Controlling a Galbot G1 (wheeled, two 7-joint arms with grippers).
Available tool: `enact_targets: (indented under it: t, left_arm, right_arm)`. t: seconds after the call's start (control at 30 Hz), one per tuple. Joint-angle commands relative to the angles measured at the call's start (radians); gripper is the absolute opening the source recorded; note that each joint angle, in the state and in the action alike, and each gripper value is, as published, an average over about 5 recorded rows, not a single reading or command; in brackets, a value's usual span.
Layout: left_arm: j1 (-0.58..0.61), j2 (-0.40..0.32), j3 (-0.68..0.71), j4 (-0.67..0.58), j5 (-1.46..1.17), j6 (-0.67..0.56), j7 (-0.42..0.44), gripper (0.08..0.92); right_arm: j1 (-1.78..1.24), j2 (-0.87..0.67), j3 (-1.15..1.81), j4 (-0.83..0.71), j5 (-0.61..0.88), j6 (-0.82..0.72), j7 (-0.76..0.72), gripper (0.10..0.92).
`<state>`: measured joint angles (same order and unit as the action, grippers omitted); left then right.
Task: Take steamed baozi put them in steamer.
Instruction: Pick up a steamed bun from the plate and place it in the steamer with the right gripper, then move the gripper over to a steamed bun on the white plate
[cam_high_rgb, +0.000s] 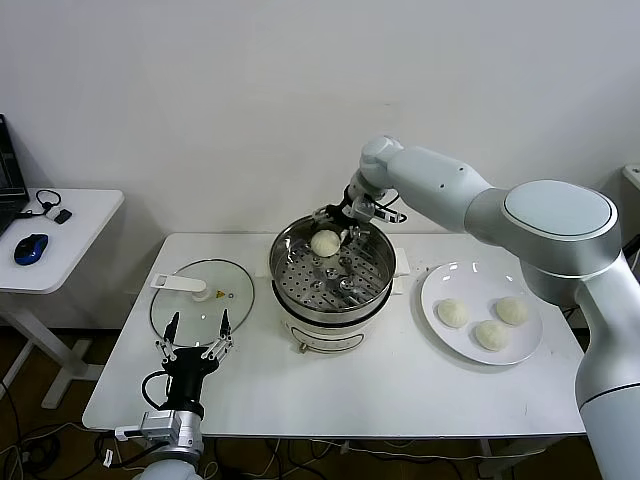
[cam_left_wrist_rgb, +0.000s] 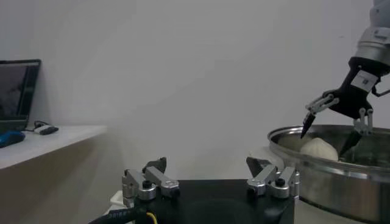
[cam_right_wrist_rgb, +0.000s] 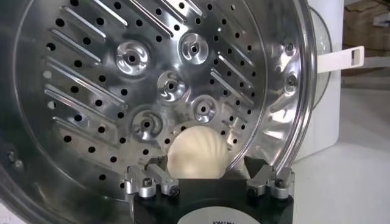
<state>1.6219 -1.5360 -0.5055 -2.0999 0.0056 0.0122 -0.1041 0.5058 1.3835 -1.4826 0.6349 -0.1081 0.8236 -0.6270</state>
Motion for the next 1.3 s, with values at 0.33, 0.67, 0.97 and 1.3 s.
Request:
enact_targets:
  t: [0.33,0.67,0.97,1.3]
  left_arm:
    - [0.004,0.010,-0.005,-0.019,-0.002,0.011,0.004,0.823]
    - [0.008,0.019,-0.005,-0.026,-0.011,0.010,0.004,0.823]
    - [0.006,0.026,-0.004,-0.031,-0.022,0.012,0.006,0.823]
    - [0.001,0.035,-0.001,-0.023,-0.030,0.012,0.008,0.823]
  right_arm:
    - [0.354,-0.143,-0.398,0.429,0.601,-0.019,-0.131,0.823]
    - [0.605,-0.206,-0.626,0.671,0.882,-0.398,-0.171,0.823]
    - [0.750,-0.263,-0.765,0.839,0.938,-0.686,-0.234,0.823]
    - [0.776,-0.329,-0.807,0.916,1.007,-0.930,-0.258,0.823]
